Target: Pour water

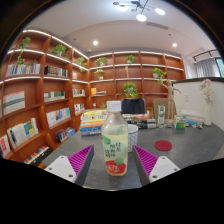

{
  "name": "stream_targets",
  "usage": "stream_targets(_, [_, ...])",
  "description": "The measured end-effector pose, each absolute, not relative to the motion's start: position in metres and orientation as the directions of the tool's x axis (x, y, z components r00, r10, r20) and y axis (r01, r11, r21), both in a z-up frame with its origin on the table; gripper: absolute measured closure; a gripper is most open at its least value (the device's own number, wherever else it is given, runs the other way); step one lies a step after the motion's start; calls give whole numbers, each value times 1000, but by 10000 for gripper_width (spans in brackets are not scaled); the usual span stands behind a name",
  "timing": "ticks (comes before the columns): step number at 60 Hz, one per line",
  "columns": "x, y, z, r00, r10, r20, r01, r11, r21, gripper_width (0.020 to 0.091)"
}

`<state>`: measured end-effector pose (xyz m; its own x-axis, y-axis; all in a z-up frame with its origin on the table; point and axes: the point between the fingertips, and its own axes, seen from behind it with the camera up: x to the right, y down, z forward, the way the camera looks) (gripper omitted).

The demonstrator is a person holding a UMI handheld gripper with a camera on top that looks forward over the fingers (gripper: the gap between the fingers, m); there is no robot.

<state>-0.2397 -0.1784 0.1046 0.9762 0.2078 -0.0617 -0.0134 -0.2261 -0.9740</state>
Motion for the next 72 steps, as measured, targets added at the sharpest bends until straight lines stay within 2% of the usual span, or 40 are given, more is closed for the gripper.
stream_targets(10, [-247,-147,99,978,192,-77,-34,-217,-976,328])
stream_targets(13, [-248,-139,97,980,187,-67,-27,-213,-977,347])
stream_targets(17, [-250,-132,95,983,179,-27,10,-200,-980,419])
stream_targets(19, [-246,-127,93,987,162,-1,32,-198,-980,502])
stream_targets(21, [-240,-122,93,989,144,35,62,-185,-981,619])
stream_targets(23, [-244,-121,93,987,154,46,73,-171,-983,621])
stream_targets(31, [-243,-123,96,991,133,-1,17,-132,-991,720])
stream_targets(35, [-239,-120,97,992,125,-5,10,-118,-993,722])
stream_targets(36, [-238,-120,97,993,121,-4,10,-116,-993,751])
stream_targets(45, [-241,-119,99,992,124,8,20,-95,-995,752])
stream_targets(52, [-250,-118,102,990,117,-73,-59,-115,-992,751])
stream_targets(64, [-324,-87,121,915,167,-366,-331,-207,-921,751])
stream_targets(72, [-363,-55,120,703,138,-697,-639,-306,-706,751])
